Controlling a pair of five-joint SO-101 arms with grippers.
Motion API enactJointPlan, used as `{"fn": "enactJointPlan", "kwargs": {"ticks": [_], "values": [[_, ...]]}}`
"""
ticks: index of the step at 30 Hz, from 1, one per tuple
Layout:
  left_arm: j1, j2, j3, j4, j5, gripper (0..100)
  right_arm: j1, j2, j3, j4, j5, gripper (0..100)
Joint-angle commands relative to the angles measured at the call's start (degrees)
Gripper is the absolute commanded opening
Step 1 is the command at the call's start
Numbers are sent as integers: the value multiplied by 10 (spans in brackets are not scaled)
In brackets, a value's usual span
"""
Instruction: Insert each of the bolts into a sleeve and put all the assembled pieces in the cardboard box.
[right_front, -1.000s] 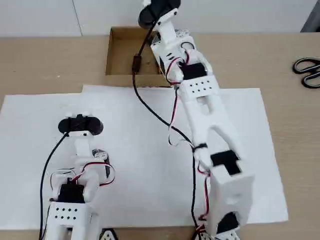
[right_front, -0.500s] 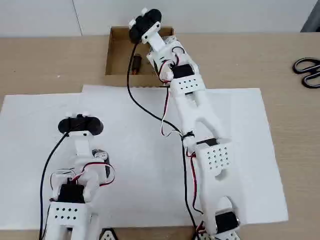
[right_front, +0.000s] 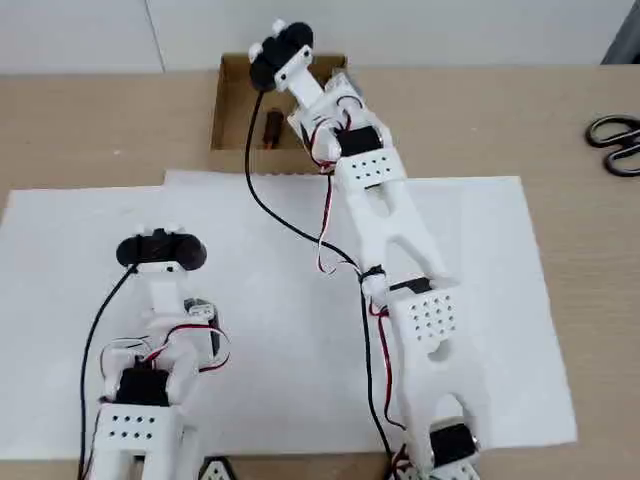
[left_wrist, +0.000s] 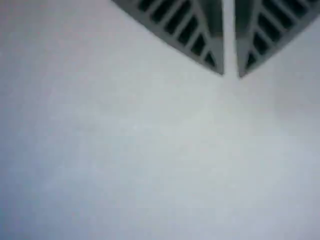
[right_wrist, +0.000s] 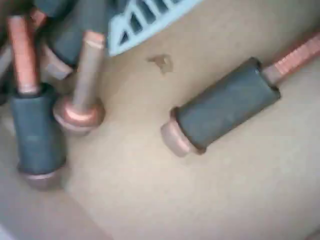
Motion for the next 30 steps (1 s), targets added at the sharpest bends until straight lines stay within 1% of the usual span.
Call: {"fn": "enactJointPlan", "kwargs": {"ticks": [1, 5, 10, 12, 15, 16, 18, 20, 23, 27, 30], "values": [[-4, -6, -2, -12, 0, 6, -1, -23, -29, 2, 4, 206], [-4, -6, -2, -12, 0, 6, -1, -65, -29, 24, 4, 205], [-4, -6, -2, -12, -1, 6, -1, -123, -29, 121, 1, 196], [-3, -6, -2, -12, -1, 6, 0, -144, -29, 150, 1, 145], [-3, -6, -2, -13, -3, 6, 0, -172, -29, 182, 0, 13], [-3, -6, -2, -13, -3, 6, 0, -181, -29, 195, 0, 0], [-1, -6, -2, -13, -3, 6, 1, -198, -29, 225, 0, 20], [0, -6, -2, -12, -3, 6, 1, -216, -29, 259, -1, 0], [-1, -6, -2, -12, -3, 6, 1, -251, -29, 316, -8, 2], [2, -6, -2, -12, -3, 6, 2, -313, -29, 402, -71, 2], [-1, -6, -2, -11, -1, 6, 3, -357, -29, 480, -101, 2]]}}
